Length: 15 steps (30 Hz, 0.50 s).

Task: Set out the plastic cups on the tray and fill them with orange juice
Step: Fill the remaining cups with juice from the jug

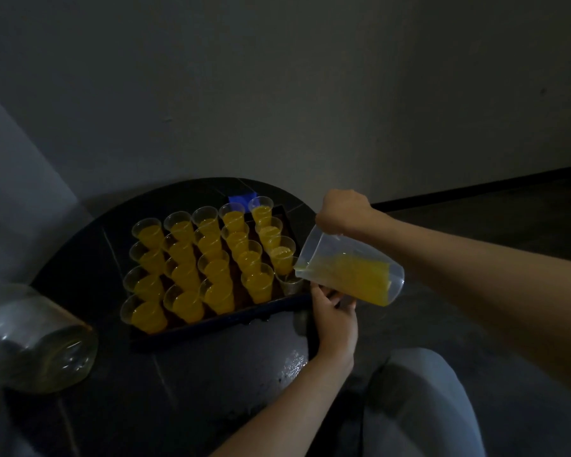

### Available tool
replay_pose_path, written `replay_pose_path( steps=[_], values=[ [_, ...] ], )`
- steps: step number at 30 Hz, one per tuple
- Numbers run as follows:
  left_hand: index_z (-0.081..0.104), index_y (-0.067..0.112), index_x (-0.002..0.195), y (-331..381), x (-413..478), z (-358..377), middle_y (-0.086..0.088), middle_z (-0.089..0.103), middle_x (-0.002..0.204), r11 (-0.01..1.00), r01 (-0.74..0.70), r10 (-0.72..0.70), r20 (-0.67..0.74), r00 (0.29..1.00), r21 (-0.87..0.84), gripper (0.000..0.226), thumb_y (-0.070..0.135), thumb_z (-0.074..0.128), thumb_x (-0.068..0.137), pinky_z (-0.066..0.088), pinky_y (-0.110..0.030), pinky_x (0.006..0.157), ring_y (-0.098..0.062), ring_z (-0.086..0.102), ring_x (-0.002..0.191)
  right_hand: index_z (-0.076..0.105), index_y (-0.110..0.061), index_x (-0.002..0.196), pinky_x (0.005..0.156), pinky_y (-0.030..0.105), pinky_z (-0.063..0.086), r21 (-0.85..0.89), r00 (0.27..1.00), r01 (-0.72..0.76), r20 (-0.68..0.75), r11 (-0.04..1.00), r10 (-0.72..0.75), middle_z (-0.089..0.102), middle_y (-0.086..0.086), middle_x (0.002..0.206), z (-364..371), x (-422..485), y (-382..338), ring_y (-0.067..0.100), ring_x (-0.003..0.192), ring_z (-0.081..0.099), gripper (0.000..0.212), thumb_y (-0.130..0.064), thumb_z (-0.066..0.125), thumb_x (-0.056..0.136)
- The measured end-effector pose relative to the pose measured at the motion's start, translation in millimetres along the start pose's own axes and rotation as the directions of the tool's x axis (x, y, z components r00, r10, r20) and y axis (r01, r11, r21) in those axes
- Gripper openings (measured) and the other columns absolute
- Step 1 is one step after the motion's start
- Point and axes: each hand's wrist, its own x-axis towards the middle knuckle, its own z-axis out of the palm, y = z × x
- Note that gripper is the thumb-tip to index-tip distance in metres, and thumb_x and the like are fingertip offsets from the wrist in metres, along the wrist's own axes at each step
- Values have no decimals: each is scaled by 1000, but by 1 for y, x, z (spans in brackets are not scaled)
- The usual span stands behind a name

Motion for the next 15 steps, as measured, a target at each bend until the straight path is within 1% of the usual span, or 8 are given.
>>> replay_pose_path(
  steps=[1, 4, 6, 9, 10, 13, 15],
  values=[
    [43, 27, 147, 0, 0, 0, -14, 58, 132, 1000, -1, 1, 2, 1000, -1, 70, -18, 49, 94, 59, -22, 79, -19, 62, 121, 51, -11, 72, 56, 26, 47, -1, 1000, -1, -2, 1000, 1, 57, 6, 71, 0, 0, -1, 18, 64, 58, 22, -17, 57, 92],
    [44, 26, 147, -1, 0, 0, -5, 59, 133, 1000, -1, 1, -9, 1000, 18, 69, -19, 49, 94, 59, -26, 87, -15, 60, 124, 51, -10, 72, 51, 25, 44, -2, 1000, 0, 4, 1000, 0, 57, 6, 71, -1, 0, -1, 18, 63, 58, 22, -17, 56, 93],
    [46, 28, 144, -4, 1, -1, -10, 58, 134, 1000, 0, 0, -7, 1000, 21, 68, -18, 50, 94, 58, -28, 91, -21, 59, 127, 52, -10, 72, 52, 25, 44, -3, 1000, 4, 13, 1000, -4, 58, 6, 71, -1, -1, -1, 19, 63, 58, 22, -16, 55, 93],
    [48, 30, 142, -7, 4, -3, -18, 57, 131, 1000, 2, -2, -5, 1000, 18, 68, -18, 50, 94, 59, -26, 88, -27, 57, 129, 50, -10, 72, 48, 25, 39, -6, 1000, 1, 9, 1000, -1, 56, 6, 70, 0, -1, -1, 17, 61, 54, 24, -18, 54, 94],
    [48, 30, 142, -7, 5, -2, -18, 58, 129, 1000, 0, 0, -10, 1000, 19, 68, -18, 50, 94, 59, -25, 86, -25, 58, 127, 49, -11, 72, 47, 25, 37, -6, 1000, -2, 8, 1000, 2, 54, 5, 70, 0, -1, -1, 16, 60, 52, 25, -19, 54, 95],
    [46, 27, 144, -3, 3, -1, -5, 61, 130, 1000, -17, 17, -18, 1000, 16, 67, -18, 49, 94, 59, -24, 83, -15, 61, 121, 52, -11, 71, 47, 24, 37, 5, 1000, -8, 23, 1000, 8, 55, 5, 70, -1, 0, -1, 16, 59, 52, 25, -18, 53, 95],
    [46, 26, 143, -2, 4, -1, -4, 60, 131, 999, -27, 27, -19, 999, 24, 67, -19, 49, 94, 59, -24, 83, -14, 61, 121, 53, -10, 70, 48, 24, 39, 12, 1000, -6, 31, 1000, 6, 56, 5, 69, -2, 0, -1, 16, 60, 54, 24, -18, 53, 94]
  ],
)
